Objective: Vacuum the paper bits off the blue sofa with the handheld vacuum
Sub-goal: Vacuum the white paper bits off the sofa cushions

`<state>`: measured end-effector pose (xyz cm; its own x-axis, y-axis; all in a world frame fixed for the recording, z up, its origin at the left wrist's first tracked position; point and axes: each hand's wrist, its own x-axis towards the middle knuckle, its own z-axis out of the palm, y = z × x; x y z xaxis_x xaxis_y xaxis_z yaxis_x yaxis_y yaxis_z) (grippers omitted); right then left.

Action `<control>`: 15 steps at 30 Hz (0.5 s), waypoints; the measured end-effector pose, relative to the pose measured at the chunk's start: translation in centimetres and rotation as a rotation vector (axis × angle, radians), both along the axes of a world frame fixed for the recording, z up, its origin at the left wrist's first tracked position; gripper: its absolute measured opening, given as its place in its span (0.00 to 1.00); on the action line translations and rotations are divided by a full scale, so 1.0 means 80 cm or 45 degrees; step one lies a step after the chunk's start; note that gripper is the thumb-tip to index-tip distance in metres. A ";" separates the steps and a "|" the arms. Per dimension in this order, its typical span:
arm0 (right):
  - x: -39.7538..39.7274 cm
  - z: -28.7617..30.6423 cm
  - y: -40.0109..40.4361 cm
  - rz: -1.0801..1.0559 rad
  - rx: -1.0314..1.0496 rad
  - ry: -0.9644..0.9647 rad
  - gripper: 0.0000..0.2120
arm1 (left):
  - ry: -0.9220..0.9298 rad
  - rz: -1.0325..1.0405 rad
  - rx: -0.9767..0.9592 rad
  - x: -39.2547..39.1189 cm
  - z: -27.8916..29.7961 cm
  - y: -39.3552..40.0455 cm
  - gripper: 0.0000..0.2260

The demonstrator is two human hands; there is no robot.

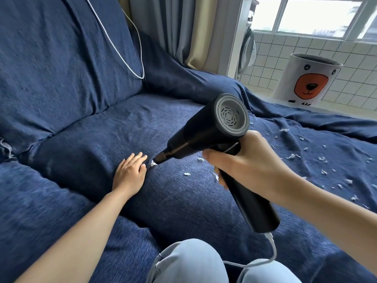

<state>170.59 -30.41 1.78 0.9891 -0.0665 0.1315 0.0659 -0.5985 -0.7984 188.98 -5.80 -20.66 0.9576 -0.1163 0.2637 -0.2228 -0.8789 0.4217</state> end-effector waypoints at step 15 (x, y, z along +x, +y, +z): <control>0.016 -0.003 0.002 -0.064 -0.042 0.021 0.11 | 0.027 0.017 0.015 0.002 0.005 -0.003 0.18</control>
